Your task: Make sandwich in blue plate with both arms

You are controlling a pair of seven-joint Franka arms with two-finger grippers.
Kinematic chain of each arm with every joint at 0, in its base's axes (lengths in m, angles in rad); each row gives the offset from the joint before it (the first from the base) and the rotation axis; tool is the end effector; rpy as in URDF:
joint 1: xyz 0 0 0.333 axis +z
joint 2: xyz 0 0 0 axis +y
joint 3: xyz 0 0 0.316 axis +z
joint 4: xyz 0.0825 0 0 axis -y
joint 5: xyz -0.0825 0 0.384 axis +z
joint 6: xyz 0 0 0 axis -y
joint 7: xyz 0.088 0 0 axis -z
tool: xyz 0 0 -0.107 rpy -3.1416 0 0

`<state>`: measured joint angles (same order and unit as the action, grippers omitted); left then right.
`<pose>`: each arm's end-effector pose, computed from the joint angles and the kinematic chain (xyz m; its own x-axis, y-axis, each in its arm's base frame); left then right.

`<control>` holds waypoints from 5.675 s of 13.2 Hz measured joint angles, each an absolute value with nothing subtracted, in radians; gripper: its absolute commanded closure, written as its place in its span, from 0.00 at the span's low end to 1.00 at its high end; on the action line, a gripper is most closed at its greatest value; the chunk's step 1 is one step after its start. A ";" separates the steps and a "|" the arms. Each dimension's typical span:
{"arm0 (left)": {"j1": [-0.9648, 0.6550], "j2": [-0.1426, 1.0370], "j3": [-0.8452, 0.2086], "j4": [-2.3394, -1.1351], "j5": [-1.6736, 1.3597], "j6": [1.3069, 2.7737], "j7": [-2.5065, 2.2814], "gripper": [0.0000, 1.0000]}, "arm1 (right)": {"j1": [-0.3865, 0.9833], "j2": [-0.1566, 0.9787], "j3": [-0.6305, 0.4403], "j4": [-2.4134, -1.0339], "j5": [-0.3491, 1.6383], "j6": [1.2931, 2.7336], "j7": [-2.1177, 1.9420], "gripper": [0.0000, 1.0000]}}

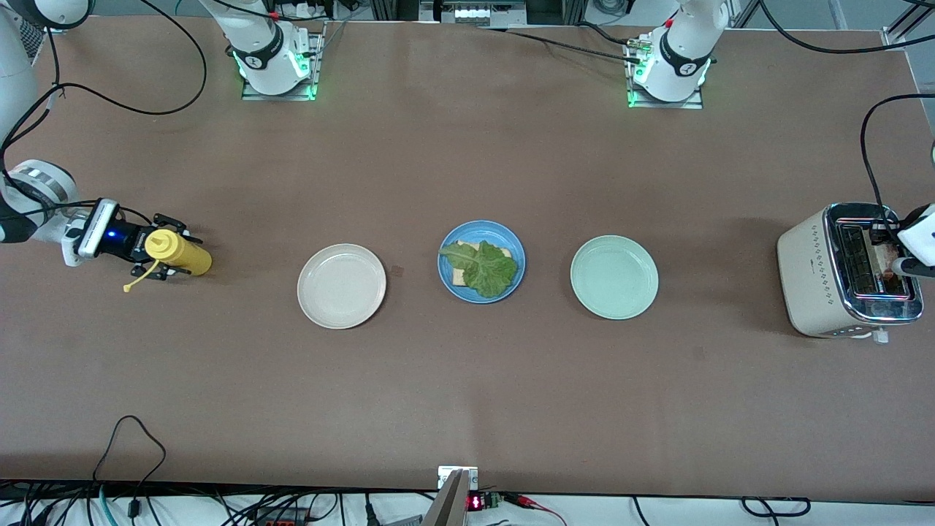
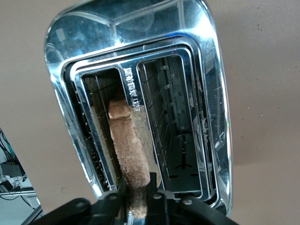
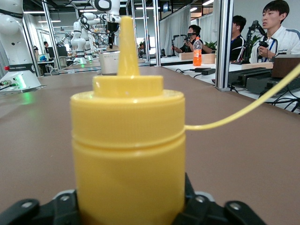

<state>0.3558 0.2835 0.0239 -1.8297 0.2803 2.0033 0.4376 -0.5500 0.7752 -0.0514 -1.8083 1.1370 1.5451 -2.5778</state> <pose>0.5663 0.2430 0.3719 0.9621 -0.1669 -0.2158 -0.2049 -0.9643 -0.1677 0.5168 -0.2337 0.1193 0.1087 0.2159 0.9703 0.9758 -0.2096 -0.0626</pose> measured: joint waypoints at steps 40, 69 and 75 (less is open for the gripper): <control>0.186 0.787 -0.644 -1.740 -0.933 2.154 0.543 1.00 | -0.115 0.296 -0.039 -1.528 0.196 1.652 -0.377 0.00; 0.327 0.568 -0.611 -1.732 0.022 1.808 0.171 0.00 | -0.029 -0.071 -0.131 -1.800 0.003 1.669 -0.075 0.00; 0.375 0.455 -0.606 -1.591 0.214 1.639 0.133 0.00 | -0.029 -0.069 -0.131 -1.801 0.003 1.672 -0.075 0.00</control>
<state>0.3755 0.4554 -0.6064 -1.5910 0.2143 1.6388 0.1327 -0.0286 -0.0692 -0.1308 -1.8008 0.0033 1.6723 -0.0747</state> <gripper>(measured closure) 0.000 0.000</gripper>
